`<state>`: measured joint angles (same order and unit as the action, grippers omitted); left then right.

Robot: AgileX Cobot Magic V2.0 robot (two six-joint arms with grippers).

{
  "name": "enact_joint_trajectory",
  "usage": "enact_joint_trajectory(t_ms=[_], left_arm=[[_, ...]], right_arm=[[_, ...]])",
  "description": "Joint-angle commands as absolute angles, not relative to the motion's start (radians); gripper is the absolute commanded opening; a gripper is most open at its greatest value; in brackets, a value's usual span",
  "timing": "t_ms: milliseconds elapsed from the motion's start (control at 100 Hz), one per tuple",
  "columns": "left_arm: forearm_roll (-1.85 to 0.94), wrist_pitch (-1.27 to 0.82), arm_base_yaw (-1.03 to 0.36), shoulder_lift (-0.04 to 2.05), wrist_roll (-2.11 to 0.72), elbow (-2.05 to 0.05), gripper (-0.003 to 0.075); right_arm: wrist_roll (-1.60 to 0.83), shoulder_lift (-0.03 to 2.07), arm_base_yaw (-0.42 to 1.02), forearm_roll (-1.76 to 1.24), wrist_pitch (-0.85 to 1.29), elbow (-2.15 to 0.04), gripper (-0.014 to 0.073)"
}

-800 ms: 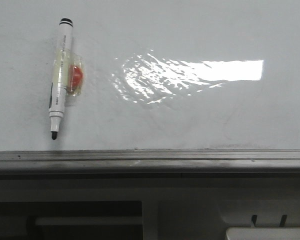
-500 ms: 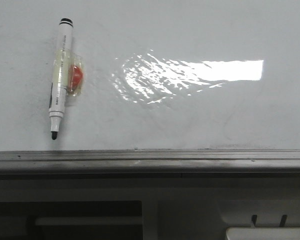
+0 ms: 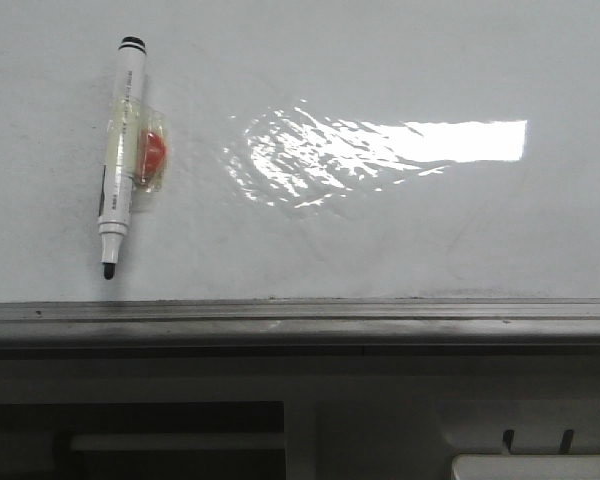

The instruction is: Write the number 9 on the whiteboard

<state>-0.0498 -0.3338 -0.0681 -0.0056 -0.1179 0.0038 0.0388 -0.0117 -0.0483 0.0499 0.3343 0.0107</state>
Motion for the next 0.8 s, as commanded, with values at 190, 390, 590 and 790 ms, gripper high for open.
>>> enact_joint_trajectory(t_ms=[190,390,590,790], left_arm=[[-0.053,-0.274,-0.068,-0.032,-0.114,0.045,-0.002],[-0.044,-0.203,-0.068,-0.032,-0.114,0.045,-0.002],[-0.064,-0.181,-0.068,-0.032,-0.114,0.045,-0.002],[-0.055,-0.125,-0.068,-0.032,-0.114,0.045,-0.002]], right_arm=[[0.033,-0.025,-0.047,0.057,0.307,0.036,-0.0069],[0.033,-0.025,-0.047,0.058,0.307,0.036,-0.0069],[0.033,-0.025,-0.047,0.062,0.293,0.036,-0.0069],[0.033,-0.025,-0.047,0.062,0.213,0.036,-0.0069]])
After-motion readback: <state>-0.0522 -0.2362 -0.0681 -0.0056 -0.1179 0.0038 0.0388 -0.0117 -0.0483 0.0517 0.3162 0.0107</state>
